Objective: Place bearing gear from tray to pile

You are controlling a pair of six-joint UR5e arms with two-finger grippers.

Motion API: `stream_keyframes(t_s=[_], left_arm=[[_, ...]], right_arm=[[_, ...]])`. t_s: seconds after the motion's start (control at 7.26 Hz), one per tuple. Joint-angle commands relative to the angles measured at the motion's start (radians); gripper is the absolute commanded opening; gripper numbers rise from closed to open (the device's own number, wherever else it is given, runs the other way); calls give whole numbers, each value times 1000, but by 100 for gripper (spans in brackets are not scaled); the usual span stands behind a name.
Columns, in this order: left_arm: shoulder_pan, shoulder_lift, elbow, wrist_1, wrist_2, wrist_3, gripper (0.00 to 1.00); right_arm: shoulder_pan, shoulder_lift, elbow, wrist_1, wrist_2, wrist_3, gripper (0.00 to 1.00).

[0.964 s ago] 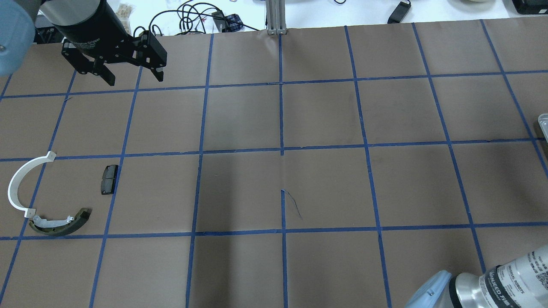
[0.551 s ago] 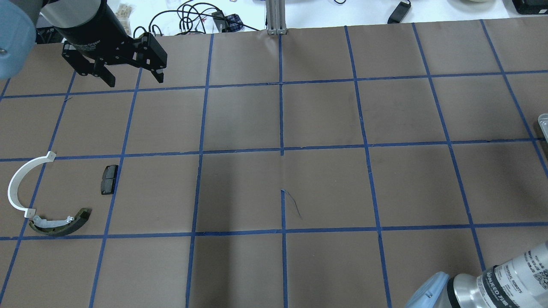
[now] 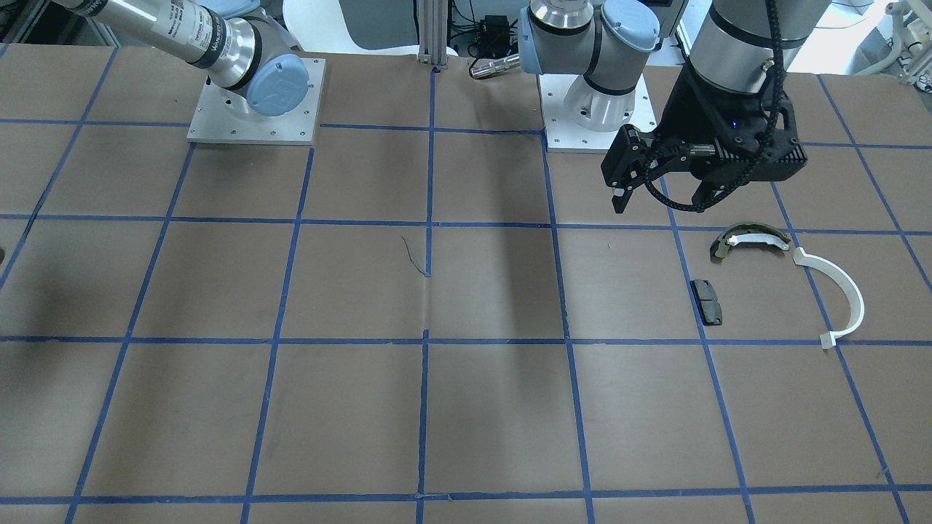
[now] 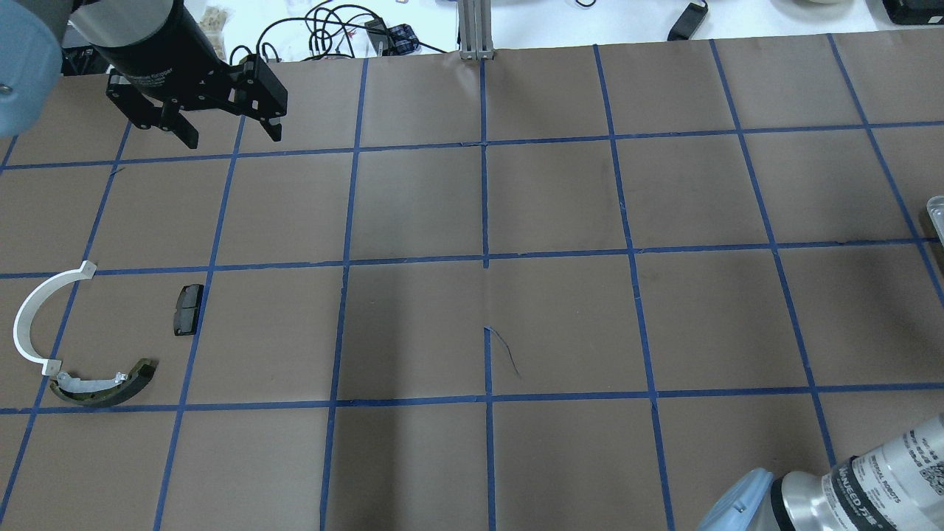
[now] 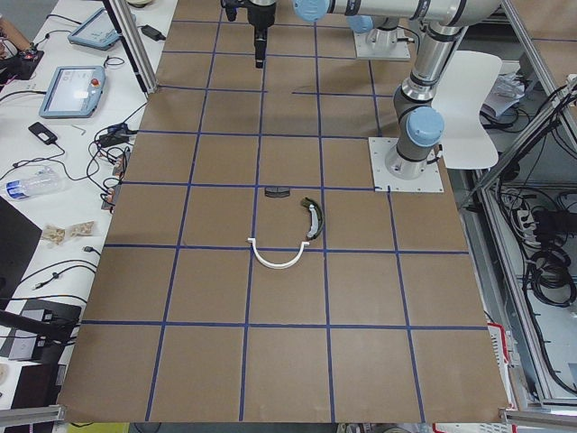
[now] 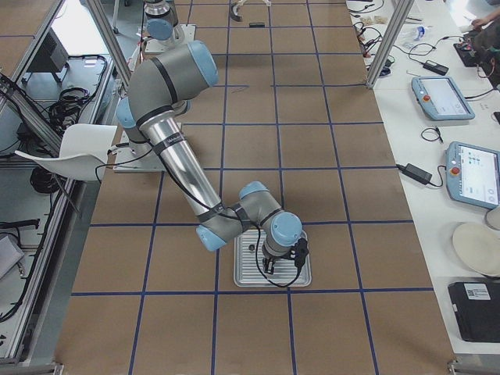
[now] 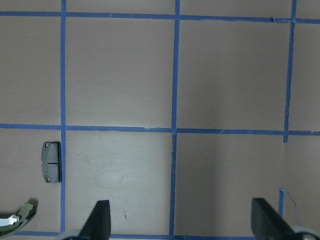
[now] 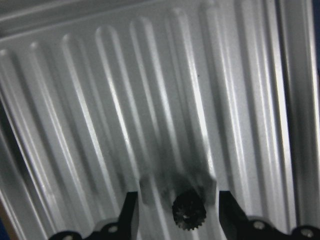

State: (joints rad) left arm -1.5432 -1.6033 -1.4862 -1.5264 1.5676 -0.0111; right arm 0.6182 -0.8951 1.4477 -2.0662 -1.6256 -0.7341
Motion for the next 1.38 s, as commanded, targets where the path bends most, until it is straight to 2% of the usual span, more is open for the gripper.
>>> stream_keyframes(t_s=[0.0, 0.14, 0.41, 0.69, 0.96, 1.24], left_arm=[[0, 0, 0, 0, 0, 0, 100], [0, 2, 0, 0, 0, 0, 100], [0, 2, 0, 0, 0, 0, 100], [0, 2, 0, 0, 0, -1, 100], [0, -1, 0, 0, -1, 0, 100], [0, -1, 0, 0, -1, 0, 100]], right_arm=[[0, 1, -1, 0, 0, -2, 18], [0, 1, -3, 1, 0, -4, 1], [0, -11, -7, 17, -13, 1, 0], [52, -123, 0, 31, -11, -1, 0], [246, -205, 5, 128, 3, 68, 0], [458, -228, 16, 155, 0, 237, 0]])
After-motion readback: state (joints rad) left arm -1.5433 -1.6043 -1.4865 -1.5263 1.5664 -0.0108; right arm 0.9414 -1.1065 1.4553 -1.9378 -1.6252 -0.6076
